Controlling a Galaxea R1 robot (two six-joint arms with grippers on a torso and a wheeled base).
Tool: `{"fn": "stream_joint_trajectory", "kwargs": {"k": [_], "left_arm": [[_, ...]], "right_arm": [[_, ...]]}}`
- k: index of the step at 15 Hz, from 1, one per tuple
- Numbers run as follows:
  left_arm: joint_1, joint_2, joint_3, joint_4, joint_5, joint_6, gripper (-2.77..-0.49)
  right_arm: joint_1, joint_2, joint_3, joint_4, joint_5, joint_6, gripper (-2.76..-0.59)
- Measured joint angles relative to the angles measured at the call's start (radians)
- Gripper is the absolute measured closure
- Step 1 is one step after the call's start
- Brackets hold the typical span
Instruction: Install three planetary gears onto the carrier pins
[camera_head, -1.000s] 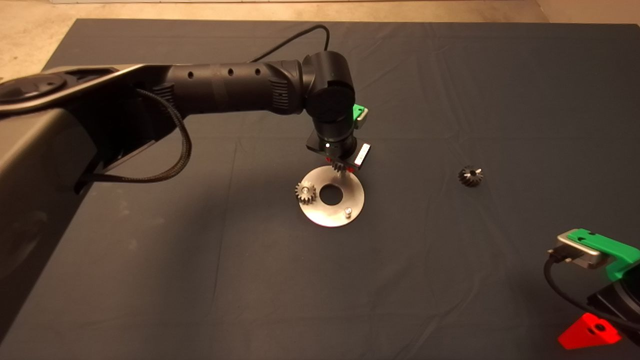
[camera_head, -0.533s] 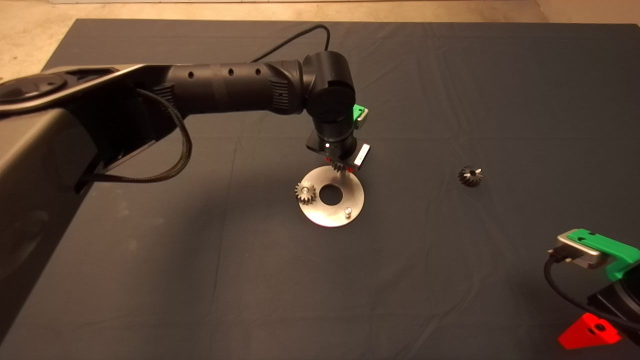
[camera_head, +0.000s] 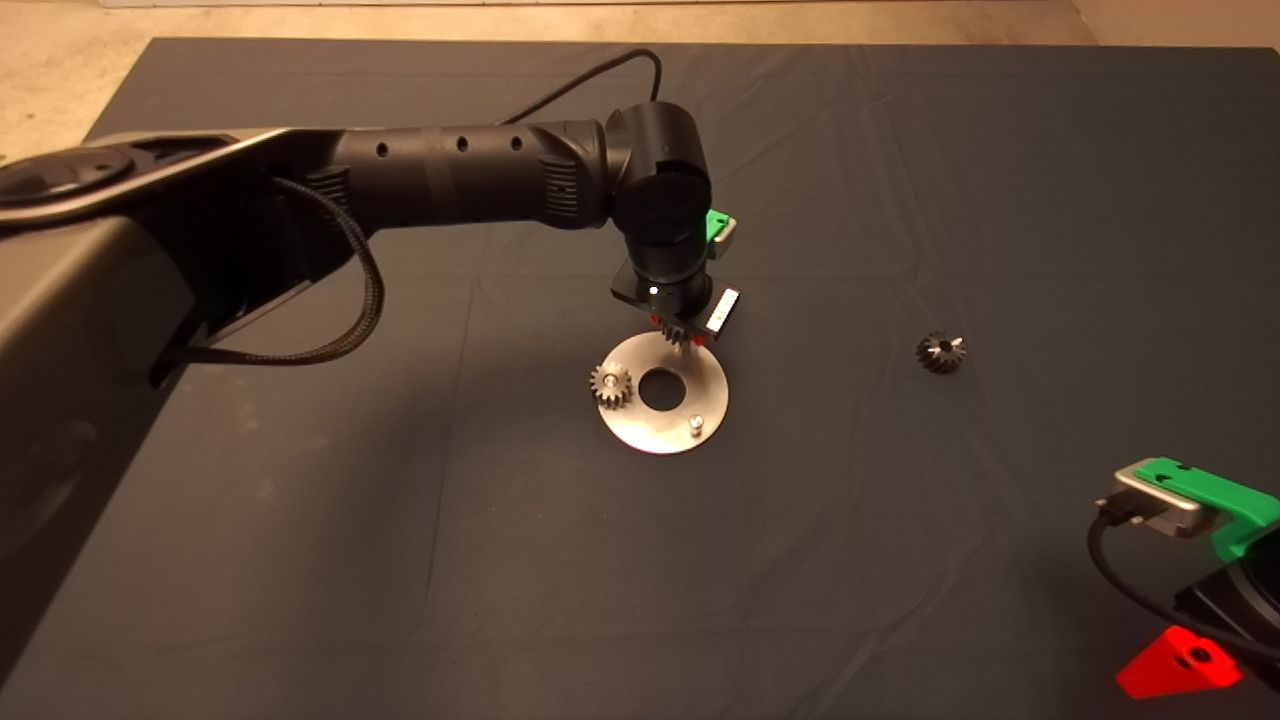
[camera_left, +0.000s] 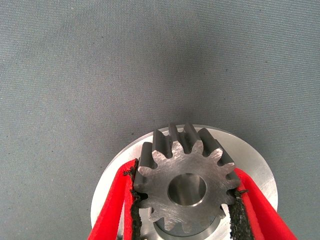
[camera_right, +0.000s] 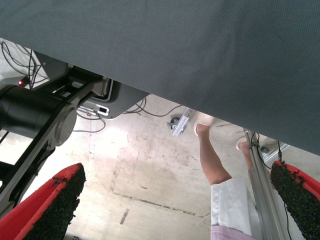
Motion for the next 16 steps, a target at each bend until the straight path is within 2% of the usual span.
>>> {"fn": "stream_joint_trajectory", "kwargs": {"k": [16], "left_arm": [[0.000,0.000,0.007,-0.008,0.006,0.000,-0.86]], "right_arm": [[0.000,0.000,0.000,0.000,0.000,0.000,-2.75]]}}
